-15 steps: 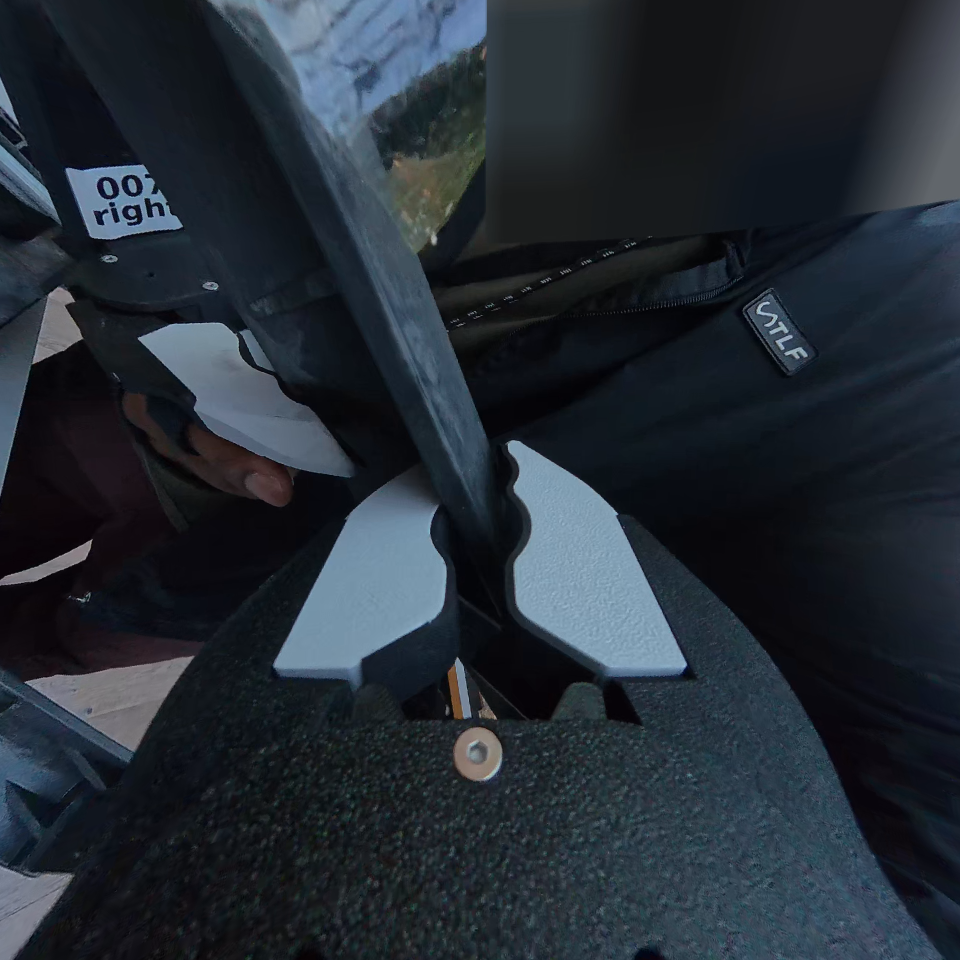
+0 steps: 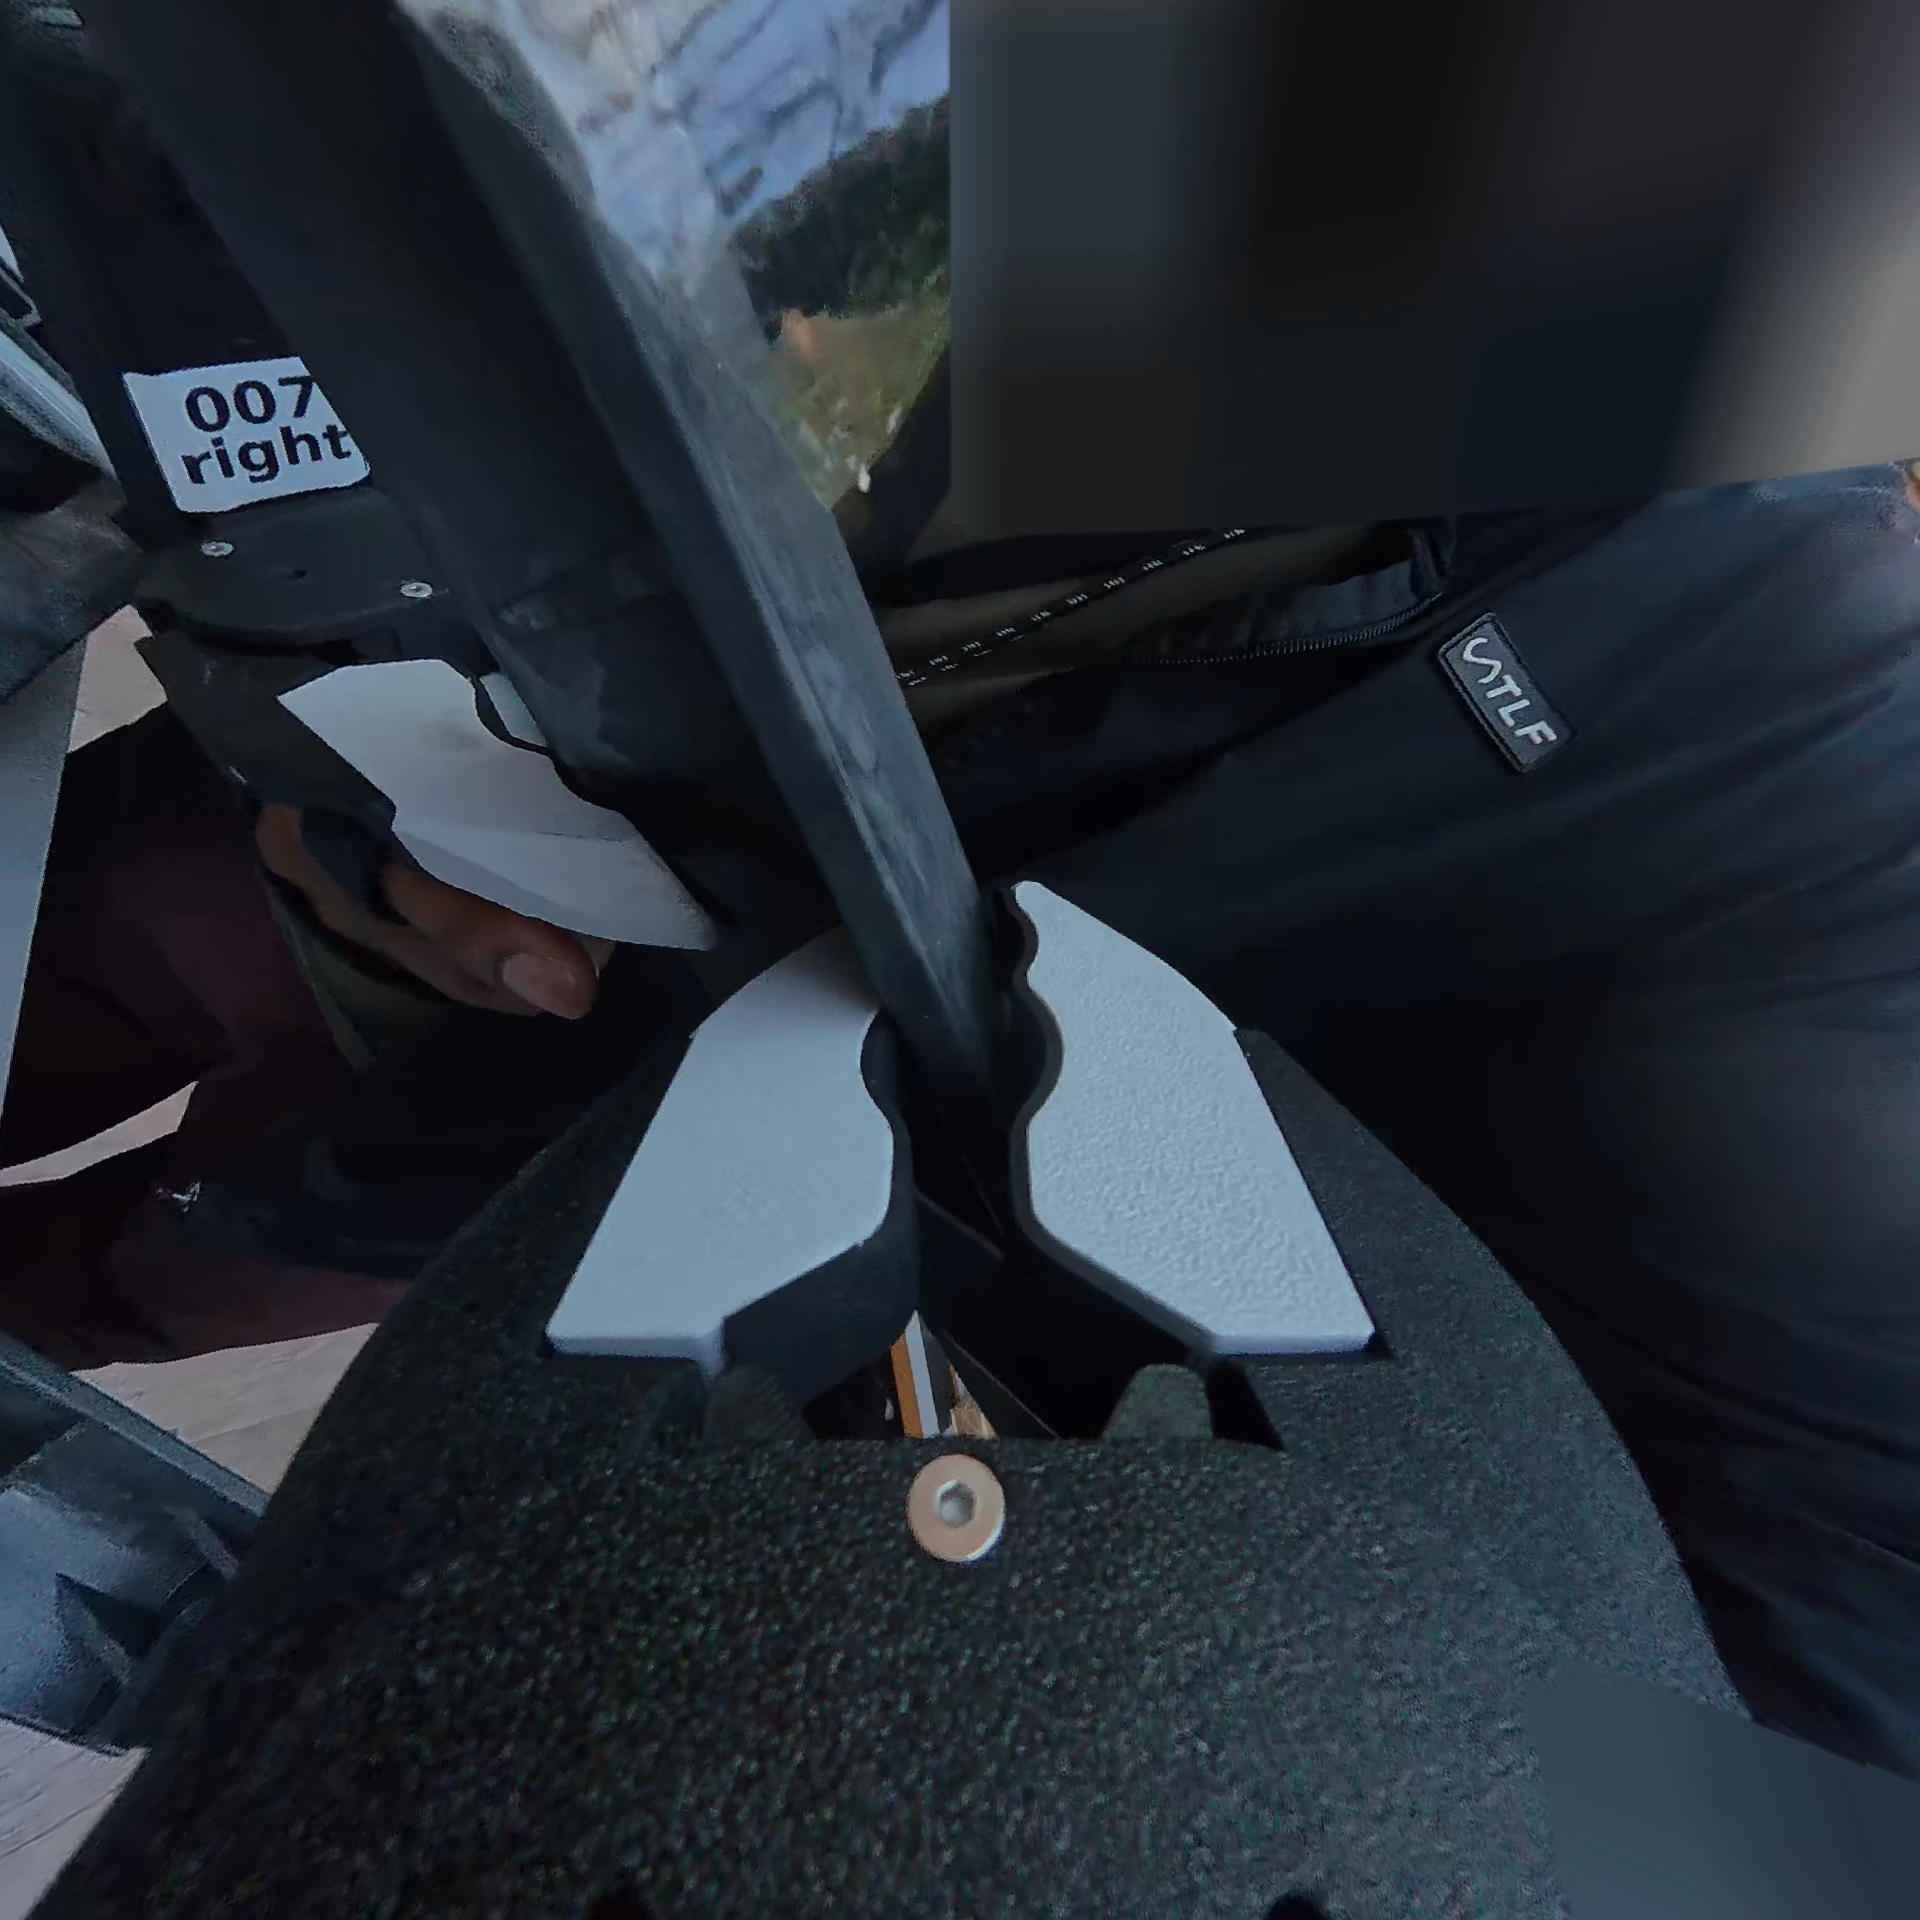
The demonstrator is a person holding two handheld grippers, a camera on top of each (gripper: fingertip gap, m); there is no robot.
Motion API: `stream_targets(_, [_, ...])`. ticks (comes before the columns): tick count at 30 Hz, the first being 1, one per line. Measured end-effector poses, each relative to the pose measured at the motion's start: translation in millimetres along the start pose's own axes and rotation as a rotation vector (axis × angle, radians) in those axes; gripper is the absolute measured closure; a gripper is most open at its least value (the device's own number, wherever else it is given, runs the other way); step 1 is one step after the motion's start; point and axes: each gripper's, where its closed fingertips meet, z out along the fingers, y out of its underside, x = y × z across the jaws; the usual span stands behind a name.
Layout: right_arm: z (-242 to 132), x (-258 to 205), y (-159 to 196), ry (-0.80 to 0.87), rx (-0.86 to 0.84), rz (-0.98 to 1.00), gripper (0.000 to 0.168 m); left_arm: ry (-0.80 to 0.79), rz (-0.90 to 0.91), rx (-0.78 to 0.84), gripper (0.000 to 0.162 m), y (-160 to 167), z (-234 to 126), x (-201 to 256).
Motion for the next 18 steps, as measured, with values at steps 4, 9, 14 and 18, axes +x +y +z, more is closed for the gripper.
stream_targets(4, [-2.6, 2.9, -8.9, 0.007, 0.014, -0.016, 0.138, 0.005, -0.004, -0.020, 0.148, -8.4, -3.4, -2.4])
stream_targets(9, [-5.4, 3.3, -15.7, 0.009, 0.024, -0.029, 0.138, 0.028, -0.013, -0.060, 0.148, -14.5, -3.6, -3.1])
stream_targets(14, [-5.2, 3.6, -17.5, 0.001, 0.035, -0.016, 0.139, 0.037, -0.036, -0.090, 0.148, -15.6, -4.3, -2.5])
stream_targets(18, [-6.8, 3.3, -16.2, -0.010, 0.021, -0.020, 0.139, 0.041, -0.026, -0.087, 0.148, -14.8, -2.6, -3.4])
